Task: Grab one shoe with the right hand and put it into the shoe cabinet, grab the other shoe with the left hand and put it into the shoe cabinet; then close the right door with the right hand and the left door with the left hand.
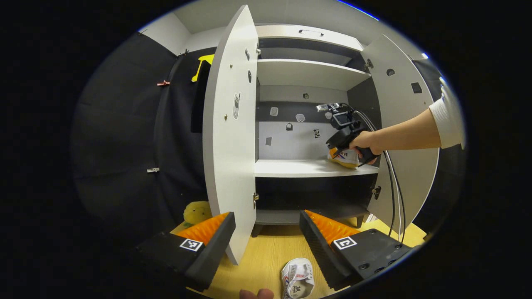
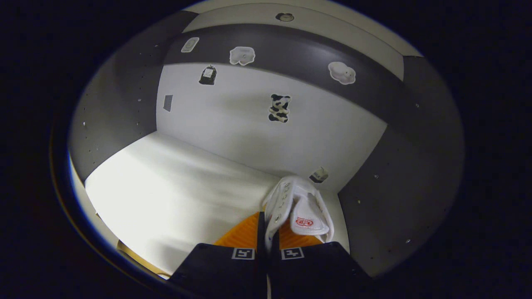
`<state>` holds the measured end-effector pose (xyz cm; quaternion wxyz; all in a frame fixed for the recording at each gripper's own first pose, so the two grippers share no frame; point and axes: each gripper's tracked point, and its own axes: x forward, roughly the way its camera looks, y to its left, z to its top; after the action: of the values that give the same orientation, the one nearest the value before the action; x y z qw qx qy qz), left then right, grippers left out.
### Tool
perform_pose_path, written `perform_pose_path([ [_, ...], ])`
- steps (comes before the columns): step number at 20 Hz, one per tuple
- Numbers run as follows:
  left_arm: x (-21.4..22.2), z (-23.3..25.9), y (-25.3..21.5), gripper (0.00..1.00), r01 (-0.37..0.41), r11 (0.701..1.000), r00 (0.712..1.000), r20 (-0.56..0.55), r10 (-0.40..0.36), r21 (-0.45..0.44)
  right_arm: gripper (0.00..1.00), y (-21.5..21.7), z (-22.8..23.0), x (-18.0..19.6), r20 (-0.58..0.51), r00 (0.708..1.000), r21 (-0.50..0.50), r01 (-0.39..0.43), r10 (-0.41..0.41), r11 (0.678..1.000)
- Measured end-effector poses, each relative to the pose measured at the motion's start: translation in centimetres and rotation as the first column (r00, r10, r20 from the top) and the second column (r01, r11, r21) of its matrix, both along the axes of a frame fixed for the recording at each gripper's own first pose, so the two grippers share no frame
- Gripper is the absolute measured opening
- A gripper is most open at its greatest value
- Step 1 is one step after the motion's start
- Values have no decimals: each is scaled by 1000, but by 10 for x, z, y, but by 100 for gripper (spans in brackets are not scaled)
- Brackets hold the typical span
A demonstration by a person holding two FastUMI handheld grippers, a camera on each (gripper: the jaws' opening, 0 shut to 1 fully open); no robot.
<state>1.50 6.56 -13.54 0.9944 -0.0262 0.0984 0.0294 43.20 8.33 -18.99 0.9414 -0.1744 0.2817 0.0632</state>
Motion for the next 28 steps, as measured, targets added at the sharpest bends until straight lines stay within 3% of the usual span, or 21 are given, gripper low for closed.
perform_pose_path([
  [5,0,2,-2,98,2,1000,1000,5,-2,3,8,0,-4,1,-13,999,0,39,-39,999],
  [9,-6,2,-7,98,10,1000,1000,5,-10,-4,19,-5,0,-6,-5,999,-25,44,-44,999],
  [12,-9,5,-11,98,16,1000,1000,14,-16,-1,43,-3,7,-15,-2,999,10,52,-52,999],
  [13,-11,7,-13,98,17,1000,1000,17,-17,-2,45,-1,11,-19,2,999,26,47,-47,999],
  [14,-12,8,-14,98,19,1000,1000,20,-19,-4,58,2,15,-23,8,999,41,41,-41,998],
  [16,-17,8,-17,98,24,1000,999,21,-24,-10,76,6,31,-33,41,999,59,30,-32,998],
  [18,-21,9,-20,98,28,999,999,23,-28,-16,86,11,49,-45,83,996,95,18,-26,995],
  [19,-22,10,-21,98,30,999,999,26,-29,-20,86,14,60,-50,111,993,119,11,-25,993],
  [22,-26,15,-21,98,23,999,999,47,-22,-25,98,20,96,-76,209,978,188,-24,-16,982],
  [25,-30,23,-21,98,32,999,996,87,-29,-27,98,24,124,-114,299,954,255,-56,-23,965],
  [28,-37,13,-24,98,71,997,995,71,-68,-43,98,22,148,-165,384,923,259,-98,-9,961],
])
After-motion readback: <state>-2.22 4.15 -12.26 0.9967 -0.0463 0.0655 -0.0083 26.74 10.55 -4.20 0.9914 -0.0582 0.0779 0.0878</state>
